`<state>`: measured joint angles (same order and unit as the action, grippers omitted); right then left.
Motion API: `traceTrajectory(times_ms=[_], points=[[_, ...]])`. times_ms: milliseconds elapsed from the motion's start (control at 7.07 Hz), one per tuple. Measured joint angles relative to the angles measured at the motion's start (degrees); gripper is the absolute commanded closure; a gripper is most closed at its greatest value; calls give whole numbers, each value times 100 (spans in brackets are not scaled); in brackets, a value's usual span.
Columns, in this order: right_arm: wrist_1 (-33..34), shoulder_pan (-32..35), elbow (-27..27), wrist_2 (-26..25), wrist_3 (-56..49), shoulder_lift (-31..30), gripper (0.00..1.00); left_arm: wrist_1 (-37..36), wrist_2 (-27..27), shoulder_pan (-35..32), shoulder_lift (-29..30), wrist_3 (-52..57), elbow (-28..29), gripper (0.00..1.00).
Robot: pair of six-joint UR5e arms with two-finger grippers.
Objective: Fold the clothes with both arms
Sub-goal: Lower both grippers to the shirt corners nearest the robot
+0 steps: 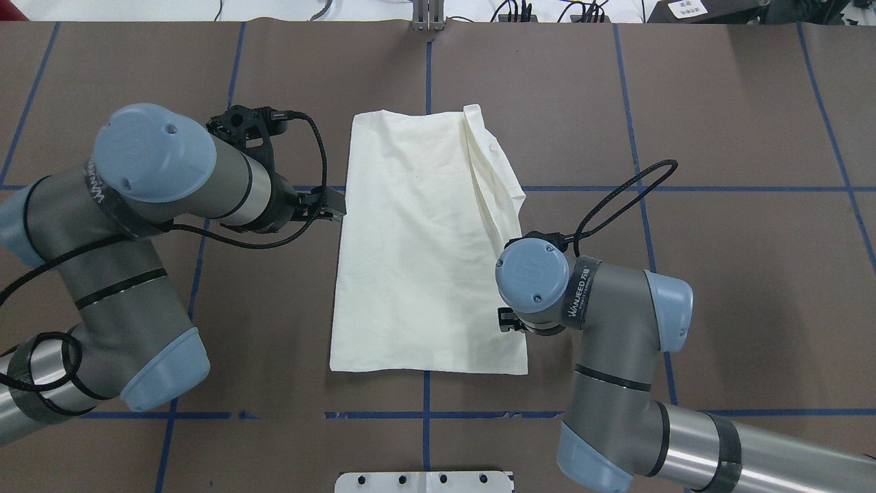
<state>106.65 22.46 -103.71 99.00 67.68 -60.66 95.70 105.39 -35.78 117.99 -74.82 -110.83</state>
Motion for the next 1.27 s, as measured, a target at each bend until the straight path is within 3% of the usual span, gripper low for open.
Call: traceTrajectory(times_ms=[425, 849, 1274], points=[[-60, 415, -166, 55, -438, 291, 0, 1, 7, 6, 21, -1, 3, 0], [-914, 699, 88, 206, -568, 520, 0, 189, 19, 133, -91, -258, 34, 0], [-1566, 730, -362, 698, -355, 161, 0, 1435, -203, 1111, -615, -2347, 222, 3]])
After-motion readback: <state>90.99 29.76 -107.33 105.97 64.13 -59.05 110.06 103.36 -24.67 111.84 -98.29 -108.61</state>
